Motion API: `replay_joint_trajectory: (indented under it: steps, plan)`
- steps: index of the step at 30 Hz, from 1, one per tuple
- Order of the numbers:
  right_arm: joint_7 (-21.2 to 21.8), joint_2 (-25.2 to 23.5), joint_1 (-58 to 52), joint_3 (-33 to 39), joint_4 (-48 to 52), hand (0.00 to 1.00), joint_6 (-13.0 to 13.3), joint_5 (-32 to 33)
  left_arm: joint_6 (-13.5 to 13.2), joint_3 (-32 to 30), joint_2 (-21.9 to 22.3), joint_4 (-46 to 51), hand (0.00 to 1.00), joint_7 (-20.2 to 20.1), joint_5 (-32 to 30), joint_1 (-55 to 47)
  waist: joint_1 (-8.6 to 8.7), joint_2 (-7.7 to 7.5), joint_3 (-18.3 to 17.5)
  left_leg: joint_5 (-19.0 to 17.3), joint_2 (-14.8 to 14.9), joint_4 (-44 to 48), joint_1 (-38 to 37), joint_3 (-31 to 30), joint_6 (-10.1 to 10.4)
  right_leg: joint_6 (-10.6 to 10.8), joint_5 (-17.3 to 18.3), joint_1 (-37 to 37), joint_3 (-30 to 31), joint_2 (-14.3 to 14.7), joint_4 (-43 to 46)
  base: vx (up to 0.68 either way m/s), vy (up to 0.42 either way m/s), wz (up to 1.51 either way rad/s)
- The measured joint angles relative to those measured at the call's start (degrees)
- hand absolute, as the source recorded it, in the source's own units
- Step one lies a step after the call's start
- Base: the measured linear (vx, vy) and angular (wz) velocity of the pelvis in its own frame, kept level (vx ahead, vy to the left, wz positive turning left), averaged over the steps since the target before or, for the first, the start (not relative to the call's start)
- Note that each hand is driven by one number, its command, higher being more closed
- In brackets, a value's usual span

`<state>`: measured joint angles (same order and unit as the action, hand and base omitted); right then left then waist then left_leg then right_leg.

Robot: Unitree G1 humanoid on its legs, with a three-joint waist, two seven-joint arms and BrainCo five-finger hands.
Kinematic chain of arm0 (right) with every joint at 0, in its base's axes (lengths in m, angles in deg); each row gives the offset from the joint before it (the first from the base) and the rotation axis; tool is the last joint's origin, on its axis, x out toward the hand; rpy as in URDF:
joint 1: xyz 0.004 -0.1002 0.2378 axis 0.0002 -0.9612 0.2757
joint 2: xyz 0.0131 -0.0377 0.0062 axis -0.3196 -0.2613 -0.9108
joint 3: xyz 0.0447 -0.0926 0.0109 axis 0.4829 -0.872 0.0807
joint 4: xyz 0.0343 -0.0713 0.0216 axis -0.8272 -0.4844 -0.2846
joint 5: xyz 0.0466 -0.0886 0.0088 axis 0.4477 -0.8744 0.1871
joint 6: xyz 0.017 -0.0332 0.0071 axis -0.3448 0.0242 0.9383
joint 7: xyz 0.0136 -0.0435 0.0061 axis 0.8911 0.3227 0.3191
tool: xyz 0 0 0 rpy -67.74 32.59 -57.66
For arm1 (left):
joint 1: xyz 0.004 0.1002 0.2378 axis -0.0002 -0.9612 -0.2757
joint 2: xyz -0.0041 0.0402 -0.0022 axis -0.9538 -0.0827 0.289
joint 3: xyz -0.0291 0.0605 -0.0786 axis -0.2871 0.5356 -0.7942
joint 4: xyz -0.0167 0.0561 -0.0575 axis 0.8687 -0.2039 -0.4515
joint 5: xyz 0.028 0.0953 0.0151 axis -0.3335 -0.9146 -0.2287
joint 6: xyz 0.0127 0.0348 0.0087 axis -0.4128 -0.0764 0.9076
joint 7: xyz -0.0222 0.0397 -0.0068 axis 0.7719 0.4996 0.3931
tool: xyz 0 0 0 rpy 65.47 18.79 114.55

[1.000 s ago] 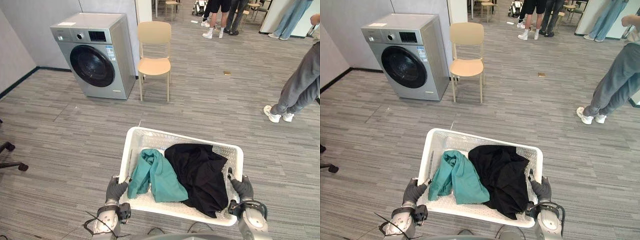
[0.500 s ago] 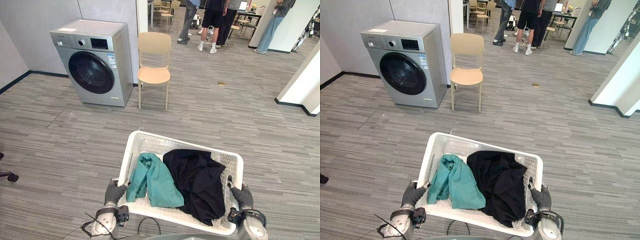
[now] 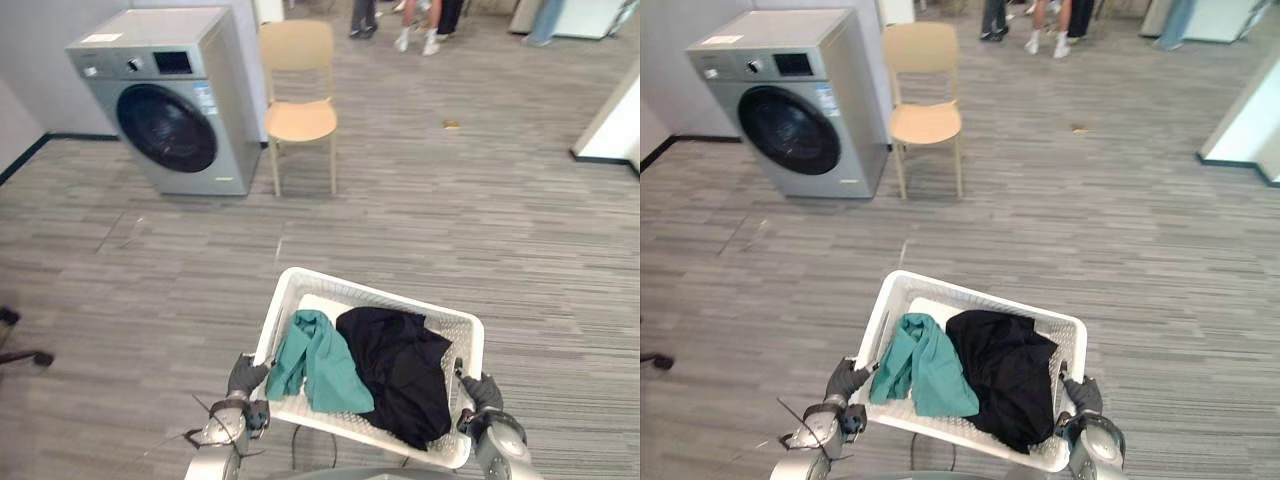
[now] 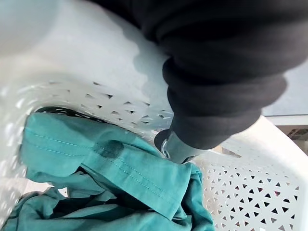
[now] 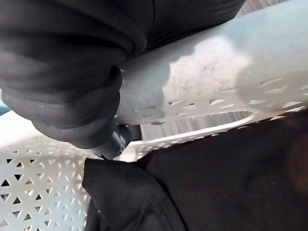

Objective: Pick up the laundry basket with both hands and put the clothes into the washing machine.

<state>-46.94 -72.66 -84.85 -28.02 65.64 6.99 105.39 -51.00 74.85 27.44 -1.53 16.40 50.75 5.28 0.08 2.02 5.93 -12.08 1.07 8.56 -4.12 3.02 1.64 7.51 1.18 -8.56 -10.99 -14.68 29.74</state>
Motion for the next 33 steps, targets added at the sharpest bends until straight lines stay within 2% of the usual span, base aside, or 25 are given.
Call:
replay_joint_trajectory:
  steps: [1, 2, 3, 4, 5, 6, 8, 10, 11, 12, 13, 15, 16, 17, 18, 19, 21, 23, 24, 26, 27, 28, 30, 31, 33]
  plan:
    - [0.0, -0.3, 0.0, -0.1, 0.5, 1.0, 0.1, 0.0, 0.0, -0.1, -0.2, 0.3, 1.0, 0.0, 0.0, 0.2, 0.46, -0.58, 0.9, -0.3, -0.9, -0.3, -1.1, -1.1, -0.5, -0.9, -0.5, -1.7, 0.1, -1.6, 5.6, 0.03, 0.08, 1.29]
    - [0.3, -0.8, -0.1, -0.1, 0.8, 1.0, 0.3, -0.1, -0.1, -0.5, -0.5, 1.1, 1.0, 0.0, 0.0, -0.3, 0.82, -0.79, 2.8, -0.9, -2.0, -0.1, -3.1, -3.1, -2.9, -4.5, -2.1, -4.9, 1.1, -3.8, 15.2, 0.05, 0.036, 0.84]
    - [0.8, -0.6, 0.1, -0.4, 1.2, 1.0, 0.2, -0.1, -0.1, -0.5, -0.9, 1.9, 1.0, 0.0, 0.1, -1.2, 0.35, -0.47, 3.3, -2.6, -2.1, 0.5, -3.7, -4.0, -5.3, -5.1, -0.1, -7.1, 1.8, -3.5, 20.7, 0.14, 0.038, 0.79]
    - [0.9, -0.9, 0.7, -0.9, 1.3, 1.0, 0.1, -0.2, -0.1, -0.9, -1.4, 3.6, 1.0, 0.1, 0.8, -2.3, -0.21, -0.93, 3.3, -4.5, -2.0, 0.8, -4.1, -5.5, -7.9, -3.9, 3.3, -9.8, 0.9, -3.0, 23.9, 0.13, 0.01, 0.49]
    - [1.0, -1.3, 0.8, -0.9, 1.3, 1.0, 0.1, -0.2, -0.3, -1.3, -1.7, 4.3, 1.0, 0.1, 0.8, -2.6, -0.74, -1.18, 3.4, -4.8, -1.8, 0.3, -4.5, -6.3, -8.0, -3.4, 5.9, -11.6, -0.4, -1.7, 23.4, 0.17, -0.005, 0.39]
    - [1.1, -1.4, 0.9, -0.9, 1.4, 1.0, 0.1, -0.3, -0.5, -1.6, -1.9, 4.3, 1.0, 0.1, 0.8, -2.6, -0.95, -1.1, 3.4, -5.0, -1.4, 0.0, -4.6, -6.6, -7.8, -3.0, 7.3, -12.6, -1.1, -0.8, 21.2, 0.17, -0.05, 0.38]
    - [1.4, -1.4, 2.4, -1.0, 1.2, 1.0, 0.0, -0.4, -0.6, -1.9, -2.4, 4.3, 1.0, 0.0, 1.0, -2.2, -0.7, -0.62, 3.8, -6.2, 0.3, -0.4, -4.8, -8.5, -6.5, -2.3, 8.0, -13.9, -4.7, 2.9, 5.9, 0.27, -0.117, 0.53]
    - [1.4, -1.1, 3.4, -0.9, 0.3, 1.0, 0.0, -0.4, -0.6, -1.9, -2.3, 4.1, 1.0, -0.1, 1.0, -2.0, -0.87, -0.45, 4.1, -7.8, 2.0, -0.5, -6.2, -10.2, -4.0, -3.1, 4.5, -15.1, -6.1, 5.2, -7.4, 0.44, -0.211, 0.53]
    - [1.4, -1.0, 4.2, -1.0, 0.1, 1.0, -0.3, -0.5, -0.6, -2.2, -2.3, 4.0, 1.0, -0.1, 1.1, -1.9, -0.77, -0.07, 4.3, -9.3, 3.7, 0.1, -7.4, -11.0, -1.1, -3.7, 1.1, -16.1, -5.0, 7.2, -10.2, 0.53, -0.266, 0.43]
    - [1.3, -0.9, 4.7, -1.1, 0.1, 1.0, -0.4, -0.5, -0.6, -2.4, -2.0, 3.9, 1.0, -0.1, 1.1, -1.6, -0.69, 0.29, 4.3, -10.2, 5.2, 0.6, -8.2, -11.1, 0.0, -5.3, -1.2, -16.1, -3.8, 8.1, -8.9, 0.6, -0.299, 0.63]
    - [0.8, -0.7, 5.4, -1.4, -0.5, 1.0, -0.5, -0.5, -0.6, -2.6, -1.4, 3.2, 1.0, 0.0, 1.1, -0.5, -0.2, 1.21, 4.6, -10.8, 7.4, 4.3, -8.0, -11.6, 0.8, -8.0, -1.5, -15.9, -3.9, 9.7, -4.6, 0.78, -0.425, 0.65]
    - [0.6, 0.0, 6.5, -1.4, -1.3, 1.0, -0.8, -0.5, -0.5, -2.9, -0.9, 2.4, 1.0, 0.1, 1.1, 0.0, 0.24, 2.75, 4.6, -8.6, 9.8, 16.5, -3.7, -11.5, 3.2, -10.7, 4.7, -14.3, -7.4, 11.0, 0.2, 0.76, -0.418, 0.47]
    - [0.7, 0.1, 6.3, -1.8, -1.3, 1.0, -1.1, -0.5, -0.4, -3.7, 0.0, 2.4, 1.0, 0.1, 1.1, -0.6, 0.3, 3.89, 5.0, -2.8, 11.4, 28.8, 0.2, -11.5, 3.7, -12.2, 7.6, -10.1, -8.3, 13.8, -0.4, 0.72, -0.368, -0.03]
    - [0.8, 0.6, 5.5, -2.7, -1.1, 1.0, -1.4, -0.5, -0.3, -4.2, 0.5, 2.4, 1.0, -0.1, 1.0, -2.4, -0.03, 4.51, 5.3, 8.8, 12.3, 43.0, 5.0, -12.0, 3.6, -13.9, 9.2, -4.2, -8.0, 16.6, -3.7, 0.86, -0.422, -0.16]
    - [0.8, 0.9, 5.1, -2.9, -1.0, 1.0, -1.5, -0.5, -0.3, -4.2, 0.7, 2.4, 1.0, -0.3, 1.0, -2.9, -0.7, 4.86, 5.4, 10.3, 12.3, 49.8, 7.7, -12.6, 4.3, -14.4, 9.6, -1.4, -7.7, 17.7, -5.4, 0.68, -0.278, -0.35]
    - [0.8, 1.2, 4.9, -2.9, -0.9, 1.0, -1.6, -0.5, -0.2, -4.2, 1.2, 2.4, 1.0, -0.7, 1.0, -3.1, -1.07, 4.52, 5.9, 9.3, 11.0, 62.4, 13.2, -12.9, 3.0, -14.5, 9.7, 4.7, -6.0, 19.5, -9.6, 0.54, -0.202, -0.37]
    - [0.9, 1.4, 5.1, -2.9, -0.9, 1.0, -1.8, -0.5, -0.2, -4.4, 1.1, 2.4, 1.0, -1.4, 1.0, -3.6, -2.64, 2.54, 7.2, 6.1, 9.2, 70.2, 20.8, -9.1, -0.5, -14.6, 9.7, 12.9, -2.9, 19.7, -15.5, 0.64, -0.211, -0.45]
    - [1.0, 2.0, 5.6, -2.9, -0.9, 1.0, -1.9, -0.5, -0.3, -4.6, 1.6, 2.5, 1.0, -1.4, 1.0, -3.3, -3.52, 1.43, 7.8, 1.6, 7.2, 59.7, 28.2, -4.6, -0.5, -14.5, 9.7, 19.9, -0.3, 19.2, -21.3, 0.66, -0.127, -0.6]
    - [1.0, 2.9, 6.2, -2.9, -1.0, 1.0, -1.9, -0.5, -0.2, -4.7, 2.3, 2.4, 1.0, -1.4, 1.0, -3.0, -4.29, 1.46, 7.8, 1.2, 5.0, 41.1, 30.5, -4.2, 0.2, -14.2, 9.9, 22.7, 1.8, 18.7, -23.3, 0.61, -0.022, -0.76]
    - [1.0, 3.3, 6.9, -3.1, -1.1, 1.0, -1.9, -0.5, -0.2, -4.9, 2.5, 2.3, 1.0, -1.4, 1.0, -2.9, -5.34, 1.86, 7.7, 3.1, 3.7, 25.5, 30.8, -4.7, 1.0, -12.2, 11.1, 24.6, 3.6, 18.0, -24.1, 0.63, 0.078, -0.89]
    - [1.0, 4.0, 6.7, -3.1, -1.0, 1.0, -1.9, -0.5, -0.2, -4.9, 3.3, 2.2, 1.0, -1.3, 0.9, -3.0, -5.9, 3.26, 6.9, 8.2, 3.1, 8.1, 29.9, -5.3, 1.3, -9.2, 13.0, 27.0, 6.6, 17.8, -25.1, 0.77, 0.24, -1.03]
    - [1.0, 3.8, 6.3, -3.1, -1.1, 1.0, -1.9, -0.5, -0.2, -4.9, 3.3, 2.0, 1.0, -1.3, 0.9, -3.3, -5.76, 3.55, 6.7, 11.4, 3.1, 6.7, 30.3, -5.0, 0.8, -8.0, 15.1, 29.3, 8.1, 17.7, -25.0, 0.64, 0.223, -1.04]
    - [0.7, 2.3, 5.7, -3.1, -1.5, 1.0, -2.0, -0.8, -0.2, -5.1, 2.4, 0.7, 1.0, -1.2, 0.8, -3.4, -5.67, 1.29, 6.1, 17.0, 1.8, 14.1, 30.7, -2.0, -0.8, -6.1, 18.6, 31.4, 10.0, 14.7, -21.6, 0.63, 0.23, -0.43]
    - [0.3, 1.7, 4.5, -2.8, -1.4, 1.0, -2.0, -0.8, 0.7, -4.8, 2.2, -0.2, 1.0, -1.3, 0.8, -2.5, -4.39, -1.02, 5.1, 12.2, 0.1, 19.2, 30.9, -0.3, -2.8, -5.8, 18.3, 27.9, 9.9, 11.6, -11.1, 0.86, 0.287, -0.15]
    - [0.6, 1.2, 4.5, -2.6, -1.5, 1.0, -2.0, -0.8, 0.8, -4.8, 1.6, -0.1, 1.0, -1.3, 0.8, -2.3, -3.91, -2.62, 5.4, 8.2, -1.6, 20.8, 28.5, 0.9, -3.9, -4.7, 12.4, 20.4, 9.7, 9.0, 6.8, 0.61, 0.205, -0.06]
